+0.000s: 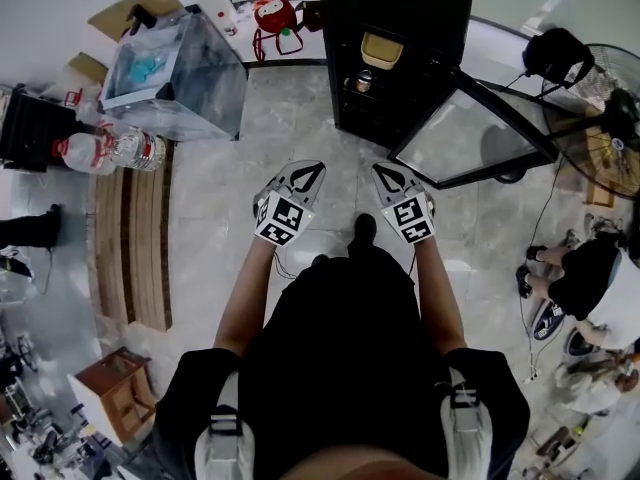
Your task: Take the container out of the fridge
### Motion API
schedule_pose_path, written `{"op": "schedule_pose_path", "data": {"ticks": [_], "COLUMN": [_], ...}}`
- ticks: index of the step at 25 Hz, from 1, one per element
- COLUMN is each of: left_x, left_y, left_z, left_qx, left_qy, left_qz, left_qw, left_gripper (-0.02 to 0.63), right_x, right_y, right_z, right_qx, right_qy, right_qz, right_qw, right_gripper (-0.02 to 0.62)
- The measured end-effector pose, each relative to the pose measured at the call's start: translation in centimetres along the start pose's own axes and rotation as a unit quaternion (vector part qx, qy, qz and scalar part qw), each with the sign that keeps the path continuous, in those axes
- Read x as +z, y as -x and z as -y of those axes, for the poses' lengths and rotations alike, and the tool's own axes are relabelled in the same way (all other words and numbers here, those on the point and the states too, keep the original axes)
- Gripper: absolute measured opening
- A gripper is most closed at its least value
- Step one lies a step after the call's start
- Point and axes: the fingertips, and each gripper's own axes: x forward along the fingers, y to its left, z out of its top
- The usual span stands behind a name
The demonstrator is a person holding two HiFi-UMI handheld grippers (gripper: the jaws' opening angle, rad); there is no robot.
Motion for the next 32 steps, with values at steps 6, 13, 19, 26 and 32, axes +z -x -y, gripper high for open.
{"op": "schedule_pose_path", "data": {"ticks": [6,13,19,26,32], "left_x": [0.3,1.0,1.7,2.5,3.2], "left_y": [-1.2,-2.8,-4.0,-5.2,-5.8], "left_z": [-1.0,-1.4,-2.0,-2.2,-1.5], "left_qx": [0.020,0.036,0.053,0.066,0.062], "left_qy": [0.011,0.017,0.024,0.029,0.027], "left_qz": [-0.011,-0.015,-0.014,-0.017,-0.022], "left_qw": [0.9997,0.9991,0.9982,0.9972,0.9974], "left_gripper": [0.018,0.018,0.018,0.018,0.018], "right_x": [0.7,0.5,0.4,0.3,-0.2], "right_y": [-1.2,-1.9,-2.3,-2.6,-2.7], "right_z": [1.7,3.4,5.3,7.0,7.9], "right_qx": [0.023,0.043,0.054,0.066,0.072], "right_qy": [0.008,0.013,0.025,0.035,0.030], "right_qz": [0.009,0.014,0.015,0.017,0.014], "right_qw": [1.000,0.999,0.998,0.997,0.997], "right_gripper": [-0.002,-0.002,-0.002,-0.002,-0.002]}}
